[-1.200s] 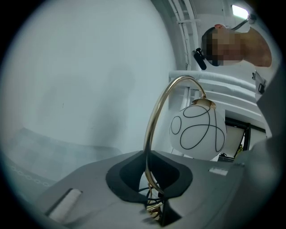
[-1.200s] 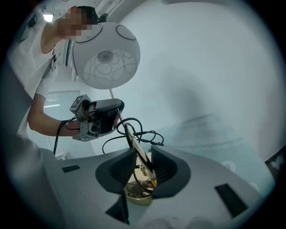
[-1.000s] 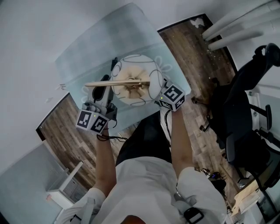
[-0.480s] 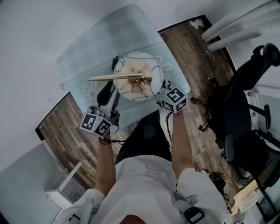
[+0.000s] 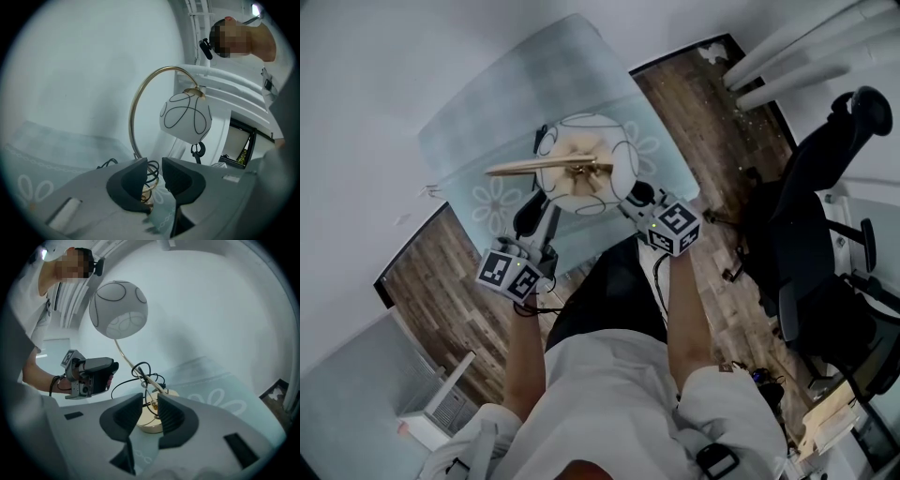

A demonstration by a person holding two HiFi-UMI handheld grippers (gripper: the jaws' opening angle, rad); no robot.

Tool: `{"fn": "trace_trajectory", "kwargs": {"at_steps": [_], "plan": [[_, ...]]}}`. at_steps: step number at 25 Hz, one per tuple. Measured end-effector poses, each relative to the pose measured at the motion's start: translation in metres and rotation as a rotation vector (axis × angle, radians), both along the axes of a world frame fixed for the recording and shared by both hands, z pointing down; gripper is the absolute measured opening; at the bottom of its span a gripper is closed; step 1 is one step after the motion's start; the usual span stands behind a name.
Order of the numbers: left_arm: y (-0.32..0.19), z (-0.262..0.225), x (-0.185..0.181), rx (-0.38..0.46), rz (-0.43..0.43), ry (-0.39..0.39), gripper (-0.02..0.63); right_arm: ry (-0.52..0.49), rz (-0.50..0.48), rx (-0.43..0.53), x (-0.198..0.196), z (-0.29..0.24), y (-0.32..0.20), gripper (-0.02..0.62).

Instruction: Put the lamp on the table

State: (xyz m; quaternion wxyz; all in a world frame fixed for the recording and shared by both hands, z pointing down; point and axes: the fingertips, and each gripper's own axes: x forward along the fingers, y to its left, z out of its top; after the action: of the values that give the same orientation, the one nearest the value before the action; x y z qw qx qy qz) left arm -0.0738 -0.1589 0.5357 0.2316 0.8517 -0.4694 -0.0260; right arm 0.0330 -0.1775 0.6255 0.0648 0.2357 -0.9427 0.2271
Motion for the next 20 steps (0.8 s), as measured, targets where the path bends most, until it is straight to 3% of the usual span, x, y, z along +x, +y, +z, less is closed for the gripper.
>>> {"fn": "trace_trajectory", "kwargs": {"at_steps": [2, 4, 5, 7, 12, 20], "plan": [[0.005, -0.002, 0.000, -0.003, 0.007, 0.003, 0.098, -0.008, -0.005, -0.002, 0.000, -0.006, 0.009, 0.078], [0.010, -0.005, 0.001, -0.004, 0.017, 0.006, 0.062, -0.014, 0.001, 0.001, 0.001, -0.014, 0.017, 0.059], [0.013, -0.008, 0.001, -0.003, 0.022, 0.007, 0.051, -0.013, 0.001, 0.005, 0.002, -0.019, 0.022, 0.010], [0.019, -0.013, 0.002, 0.004, 0.032, 0.012, 0.011, -0.009, -0.014, 0.015, 0.002, -0.031, 0.034, -0.002], [0.029, -0.029, 0.008, 0.029, 0.080, 0.030, 0.000, -0.013, -0.053, 0.060, 0.001, -0.067, 0.058, -0.005], [0.045, -0.068, 0.023, 0.070, 0.141, 0.057, -0.002, -0.041, -0.036, 0.142, -0.005, -0.129, 0.070, -0.002]]}}
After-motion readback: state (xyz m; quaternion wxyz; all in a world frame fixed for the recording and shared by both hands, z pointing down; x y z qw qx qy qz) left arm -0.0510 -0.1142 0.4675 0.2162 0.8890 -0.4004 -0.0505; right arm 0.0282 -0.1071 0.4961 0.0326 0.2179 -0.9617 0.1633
